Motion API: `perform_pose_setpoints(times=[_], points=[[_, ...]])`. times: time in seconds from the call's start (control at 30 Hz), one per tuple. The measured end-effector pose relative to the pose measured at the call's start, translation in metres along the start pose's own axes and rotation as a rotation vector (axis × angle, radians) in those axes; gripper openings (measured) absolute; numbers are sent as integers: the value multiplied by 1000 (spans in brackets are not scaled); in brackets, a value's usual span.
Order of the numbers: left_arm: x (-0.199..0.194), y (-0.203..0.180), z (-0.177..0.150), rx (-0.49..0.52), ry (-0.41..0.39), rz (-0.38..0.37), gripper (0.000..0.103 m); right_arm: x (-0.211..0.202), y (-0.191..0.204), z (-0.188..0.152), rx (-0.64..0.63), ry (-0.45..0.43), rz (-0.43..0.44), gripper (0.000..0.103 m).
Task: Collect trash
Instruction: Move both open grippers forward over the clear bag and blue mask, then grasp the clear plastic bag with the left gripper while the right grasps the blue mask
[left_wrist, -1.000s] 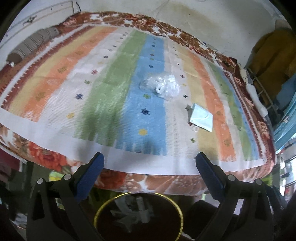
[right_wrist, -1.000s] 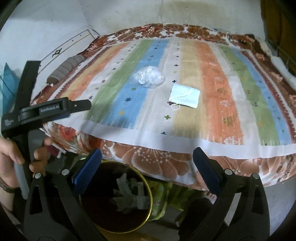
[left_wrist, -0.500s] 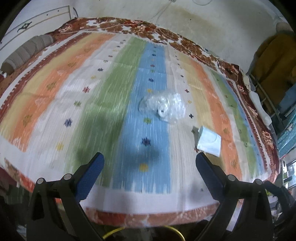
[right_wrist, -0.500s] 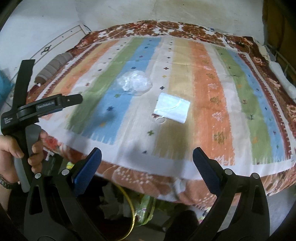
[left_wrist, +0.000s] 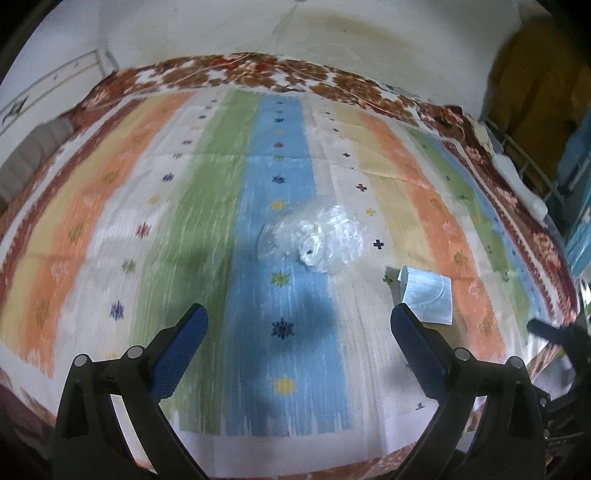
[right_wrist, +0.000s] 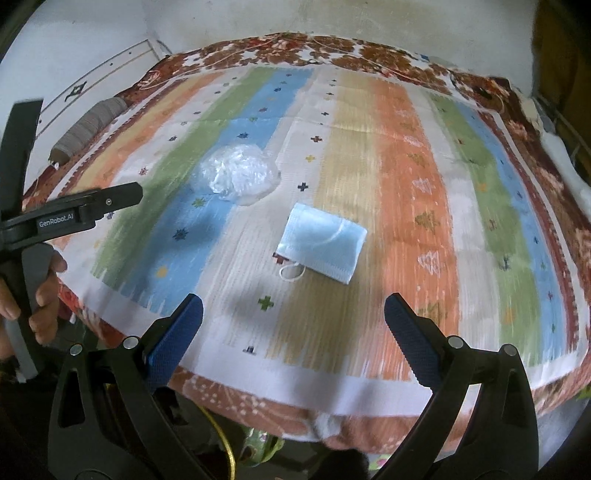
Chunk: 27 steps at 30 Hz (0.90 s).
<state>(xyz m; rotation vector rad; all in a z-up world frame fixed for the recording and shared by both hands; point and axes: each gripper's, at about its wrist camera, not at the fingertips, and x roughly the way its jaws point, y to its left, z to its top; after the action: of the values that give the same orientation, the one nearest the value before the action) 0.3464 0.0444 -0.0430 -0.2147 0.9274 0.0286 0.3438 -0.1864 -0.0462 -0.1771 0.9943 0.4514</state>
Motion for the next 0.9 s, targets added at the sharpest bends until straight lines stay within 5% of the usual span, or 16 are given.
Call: perform_pose_setpoints(times=[0.17,0.6,0.77,0.9], points=[[15,-4,7,40,24,-4,97,19,8,2,-151,26,-8,94],[69,-2,39,34,60,5,97,55,9,12,-305,51,-3,94],[91,11,51,-68,95,-34,97,83,15,17,-408,123,-2,94],[103,8,57,-55,87,-7,97,102,10,23,-442,146,-22,94]])
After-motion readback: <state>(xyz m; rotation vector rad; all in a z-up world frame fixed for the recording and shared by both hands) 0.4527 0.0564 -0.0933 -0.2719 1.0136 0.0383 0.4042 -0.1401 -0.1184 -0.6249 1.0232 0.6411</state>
